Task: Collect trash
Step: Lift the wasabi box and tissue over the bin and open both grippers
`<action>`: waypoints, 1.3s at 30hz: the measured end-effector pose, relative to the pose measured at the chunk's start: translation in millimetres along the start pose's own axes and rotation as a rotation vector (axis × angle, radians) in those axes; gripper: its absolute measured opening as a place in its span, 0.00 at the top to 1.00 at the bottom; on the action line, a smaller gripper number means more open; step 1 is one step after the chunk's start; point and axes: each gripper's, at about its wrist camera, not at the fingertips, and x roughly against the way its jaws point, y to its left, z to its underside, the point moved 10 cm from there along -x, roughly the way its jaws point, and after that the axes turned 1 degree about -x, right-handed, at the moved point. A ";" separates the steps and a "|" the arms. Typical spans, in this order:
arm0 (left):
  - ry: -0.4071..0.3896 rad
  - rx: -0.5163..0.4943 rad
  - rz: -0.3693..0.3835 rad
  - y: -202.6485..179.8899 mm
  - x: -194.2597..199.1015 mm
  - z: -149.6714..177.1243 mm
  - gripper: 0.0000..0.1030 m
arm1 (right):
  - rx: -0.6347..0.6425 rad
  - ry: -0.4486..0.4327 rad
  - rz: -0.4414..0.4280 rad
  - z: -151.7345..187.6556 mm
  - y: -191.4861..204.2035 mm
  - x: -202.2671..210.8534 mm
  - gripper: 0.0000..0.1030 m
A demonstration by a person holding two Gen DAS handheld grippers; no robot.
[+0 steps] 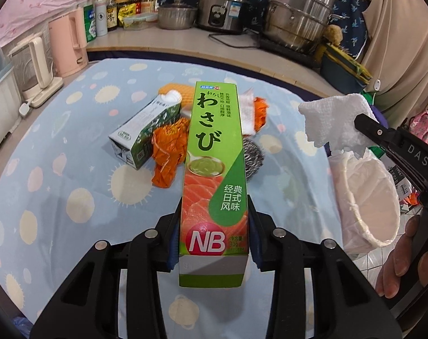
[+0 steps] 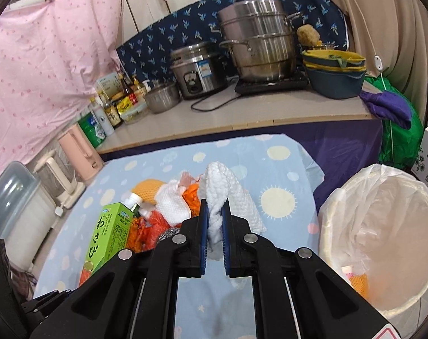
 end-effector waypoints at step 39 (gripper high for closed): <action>-0.100 -0.383 0.243 -256.7 35.5 -11.7 0.64 | -0.250 -0.160 0.266 -15.3 -212.3 117.6 0.92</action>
